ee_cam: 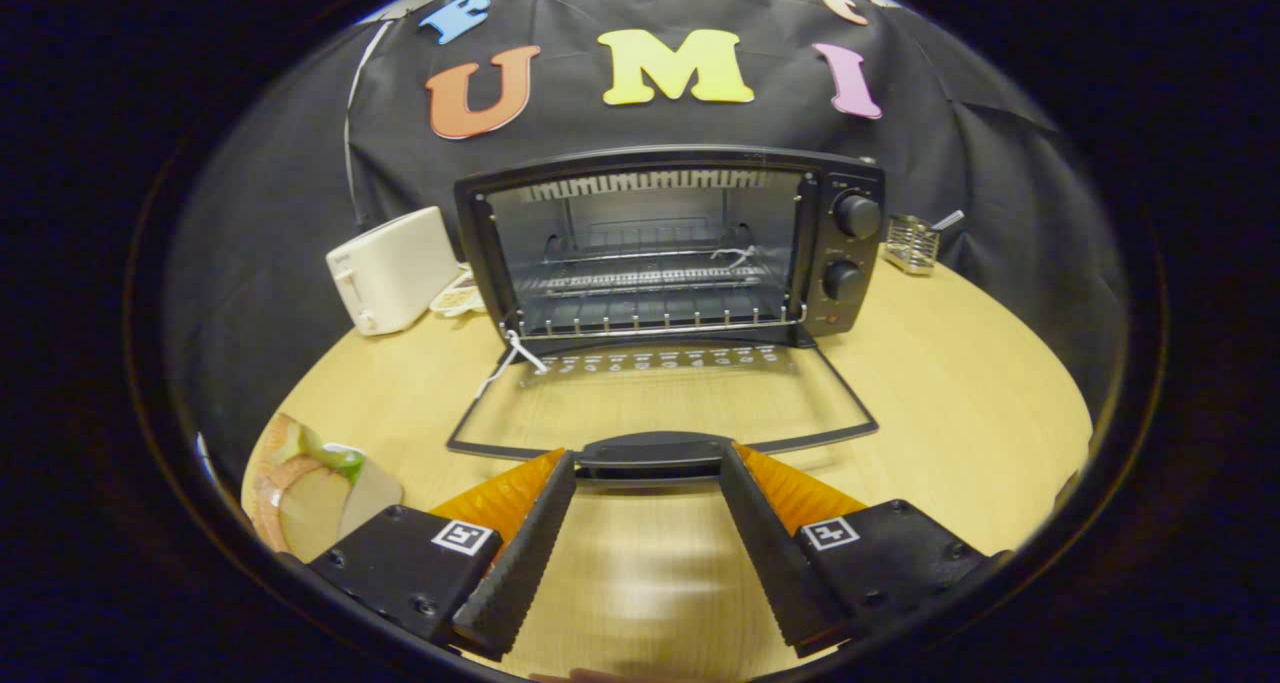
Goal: Open the toaster oven, put the food inside, and close the toaster oven door.
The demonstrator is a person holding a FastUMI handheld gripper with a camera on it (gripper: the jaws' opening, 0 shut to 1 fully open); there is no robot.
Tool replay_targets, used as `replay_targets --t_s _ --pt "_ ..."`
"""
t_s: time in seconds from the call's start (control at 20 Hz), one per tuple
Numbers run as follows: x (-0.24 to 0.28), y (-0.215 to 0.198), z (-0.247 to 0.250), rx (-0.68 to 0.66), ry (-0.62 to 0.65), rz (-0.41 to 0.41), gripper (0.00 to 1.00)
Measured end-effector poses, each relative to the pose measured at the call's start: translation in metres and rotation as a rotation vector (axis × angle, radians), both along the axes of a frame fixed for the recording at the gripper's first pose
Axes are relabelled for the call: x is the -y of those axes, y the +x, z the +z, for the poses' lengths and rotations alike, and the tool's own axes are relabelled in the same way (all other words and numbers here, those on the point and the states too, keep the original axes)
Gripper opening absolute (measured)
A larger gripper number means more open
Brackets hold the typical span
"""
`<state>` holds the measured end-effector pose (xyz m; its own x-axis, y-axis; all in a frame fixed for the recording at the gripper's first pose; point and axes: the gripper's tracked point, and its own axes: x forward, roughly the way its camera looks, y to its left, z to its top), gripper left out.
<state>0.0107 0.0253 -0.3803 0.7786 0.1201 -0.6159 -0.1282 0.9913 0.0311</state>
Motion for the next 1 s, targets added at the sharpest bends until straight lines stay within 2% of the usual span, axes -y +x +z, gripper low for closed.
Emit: replay_targets --t_s 0.25,0.4,0.6,0.75,1.0 --pt "-0.033 -0.019 0.034 0.023 0.009 0.156 0.97" --pt "-0.064 -0.038 0.061 -0.022 0.113 0.274 0.96" --pt "-0.109 -0.066 0.067 -0.235 0.270 0.395 0.94" --pt "-0.132 -0.087 0.051 -0.455 0.308 0.500 0.91" --pt "-0.140 -0.080 0.048 -0.595 0.367 0.485 0.86"
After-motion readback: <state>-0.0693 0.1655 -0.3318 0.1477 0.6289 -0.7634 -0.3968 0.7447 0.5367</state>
